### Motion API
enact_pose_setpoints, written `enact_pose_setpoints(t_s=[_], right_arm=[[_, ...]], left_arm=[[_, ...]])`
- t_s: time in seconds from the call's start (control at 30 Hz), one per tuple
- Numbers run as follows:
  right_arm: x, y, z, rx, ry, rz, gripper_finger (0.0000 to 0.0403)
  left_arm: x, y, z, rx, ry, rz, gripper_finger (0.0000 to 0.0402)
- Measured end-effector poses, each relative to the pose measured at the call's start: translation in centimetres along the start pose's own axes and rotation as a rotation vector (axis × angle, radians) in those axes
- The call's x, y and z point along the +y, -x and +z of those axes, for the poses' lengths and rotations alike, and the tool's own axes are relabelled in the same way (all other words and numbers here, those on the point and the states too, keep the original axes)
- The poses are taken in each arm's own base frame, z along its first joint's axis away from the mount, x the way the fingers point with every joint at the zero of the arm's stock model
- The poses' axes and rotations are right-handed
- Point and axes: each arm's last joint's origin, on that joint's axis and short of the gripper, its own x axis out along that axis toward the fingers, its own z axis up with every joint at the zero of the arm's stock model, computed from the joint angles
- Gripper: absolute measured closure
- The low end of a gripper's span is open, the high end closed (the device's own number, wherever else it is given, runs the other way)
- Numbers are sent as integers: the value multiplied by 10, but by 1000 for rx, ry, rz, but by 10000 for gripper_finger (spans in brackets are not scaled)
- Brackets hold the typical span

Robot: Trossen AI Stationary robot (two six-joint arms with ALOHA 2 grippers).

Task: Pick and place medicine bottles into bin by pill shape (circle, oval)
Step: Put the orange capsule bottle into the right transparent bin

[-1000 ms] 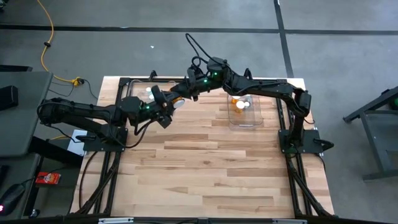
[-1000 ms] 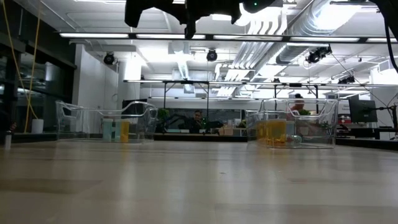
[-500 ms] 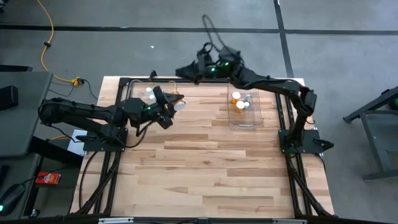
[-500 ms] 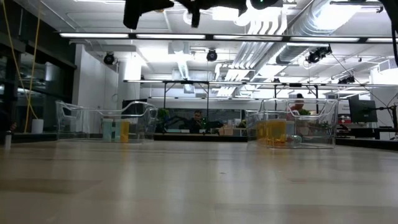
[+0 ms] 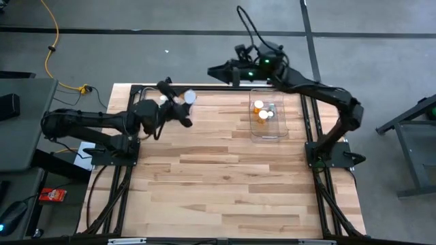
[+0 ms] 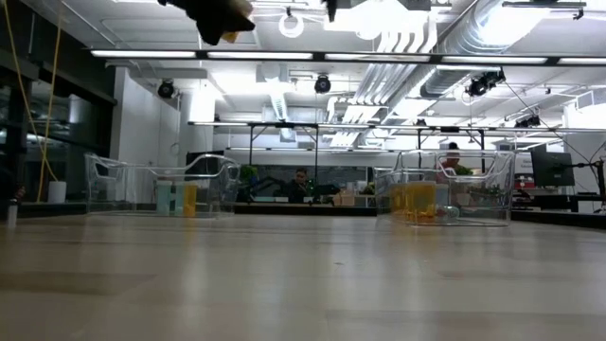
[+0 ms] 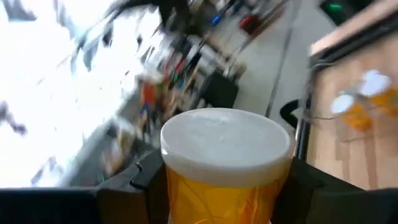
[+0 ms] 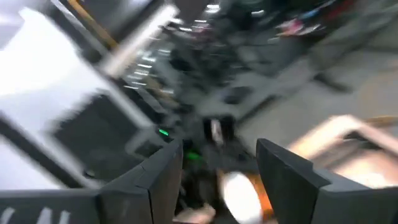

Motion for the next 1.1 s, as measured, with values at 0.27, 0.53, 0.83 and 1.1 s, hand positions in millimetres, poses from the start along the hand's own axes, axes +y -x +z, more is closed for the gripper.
enact_pose_setpoints(t_s=[0.27, 0.53, 0.83, 1.1], right_arm=[[26, 24, -31, 146, 305, -501, 206], [33, 5, -60, 242, 463, -531, 206], [32, 2, -68, 314, 511, -504, 206], [34, 6, -83, 532, 683, -380, 205]], left_arm=[[0, -11, -16, 52, 337, -60, 215], [-29, -34, -22, 157, 430, -310, 216], [-47, -55, -11, 160, 622, -721, 216], [-44, -56, -8, 122, 701, -824, 216]])
